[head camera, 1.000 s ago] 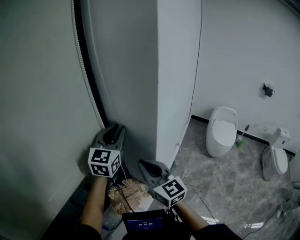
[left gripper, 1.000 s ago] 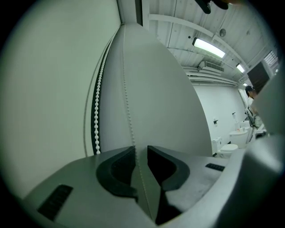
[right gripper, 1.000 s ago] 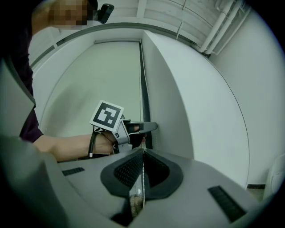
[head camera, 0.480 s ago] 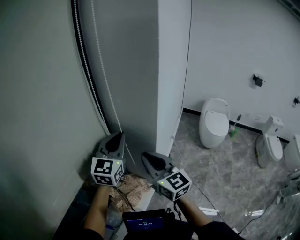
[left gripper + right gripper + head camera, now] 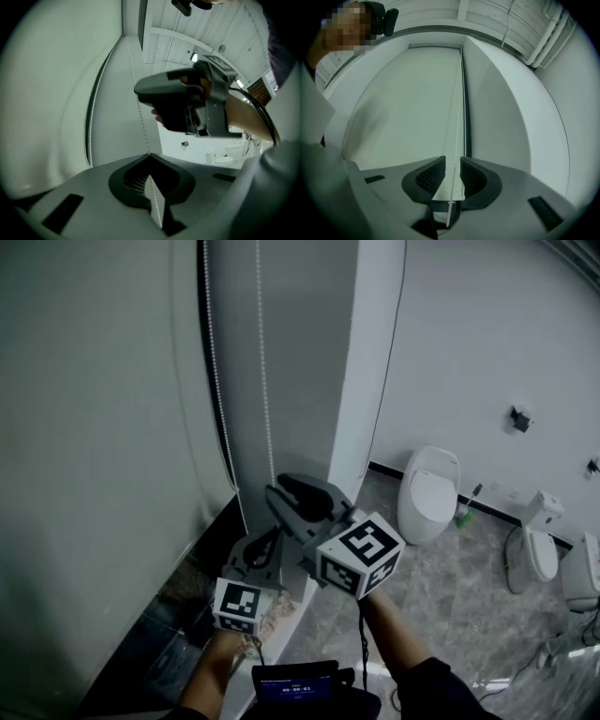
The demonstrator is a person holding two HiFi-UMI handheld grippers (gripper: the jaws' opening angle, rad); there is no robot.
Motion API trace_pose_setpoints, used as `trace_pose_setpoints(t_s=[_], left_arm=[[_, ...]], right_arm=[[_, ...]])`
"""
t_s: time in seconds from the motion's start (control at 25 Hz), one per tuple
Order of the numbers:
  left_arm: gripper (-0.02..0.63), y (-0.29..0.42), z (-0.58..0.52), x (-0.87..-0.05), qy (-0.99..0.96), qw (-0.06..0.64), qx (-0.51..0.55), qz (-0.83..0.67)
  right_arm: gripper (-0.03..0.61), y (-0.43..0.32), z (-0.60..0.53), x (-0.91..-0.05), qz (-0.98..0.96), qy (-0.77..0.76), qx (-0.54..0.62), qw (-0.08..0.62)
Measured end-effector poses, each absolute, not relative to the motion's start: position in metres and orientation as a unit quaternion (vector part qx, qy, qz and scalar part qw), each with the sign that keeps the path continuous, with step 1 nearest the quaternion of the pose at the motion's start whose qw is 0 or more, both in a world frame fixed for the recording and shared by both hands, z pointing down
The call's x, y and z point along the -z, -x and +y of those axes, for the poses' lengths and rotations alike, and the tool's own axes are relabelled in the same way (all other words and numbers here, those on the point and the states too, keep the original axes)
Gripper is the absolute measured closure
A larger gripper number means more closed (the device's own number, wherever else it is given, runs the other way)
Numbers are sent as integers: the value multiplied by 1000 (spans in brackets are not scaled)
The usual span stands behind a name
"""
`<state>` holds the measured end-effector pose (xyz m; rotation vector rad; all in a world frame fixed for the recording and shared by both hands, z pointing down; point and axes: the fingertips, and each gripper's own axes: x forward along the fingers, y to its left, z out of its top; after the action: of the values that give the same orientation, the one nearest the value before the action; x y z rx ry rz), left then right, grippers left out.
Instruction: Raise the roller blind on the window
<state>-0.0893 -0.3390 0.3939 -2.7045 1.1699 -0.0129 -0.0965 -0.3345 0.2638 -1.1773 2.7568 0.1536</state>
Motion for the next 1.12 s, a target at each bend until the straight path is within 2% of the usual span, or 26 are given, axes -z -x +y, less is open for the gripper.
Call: trace_pose_setpoints(t_s=[0.16, 0.2, 0.36, 0.6, 0.76, 0.88, 1.0, 1.12], left_arm=[[601, 91, -315, -432, 908, 62, -7, 414], [601, 91, -308, -439, 907, 54, -9, 418], [601, 84, -290, -482, 900, 51, 19, 432], [601, 82, -254, -533, 897, -4, 86, 434], [600, 98, -242, -481, 893, -53, -19, 447], [598, 111, -246, -428, 889, -39, -99, 445], [598, 110, -251, -395, 892, -3, -114, 437], [598, 96, -247, -350, 897, 26, -88, 432]], right_arm=[[502, 101, -320, -255, 914, 392, -80, 72], [555, 100, -315, -258, 913, 392, -82, 75], [560, 97, -303, -302, 920, 382, -77, 49], [560, 86, -282, -358, 928, 369, -47, 8], [561, 77, -266, -379, 936, 350, -35, -2], [561, 78, -255, -422, 941, 335, -29, -21], [561, 83, -243, -473, 947, 319, -21, -42], [561, 82, -226, -473, 949, 311, -10, -41]])
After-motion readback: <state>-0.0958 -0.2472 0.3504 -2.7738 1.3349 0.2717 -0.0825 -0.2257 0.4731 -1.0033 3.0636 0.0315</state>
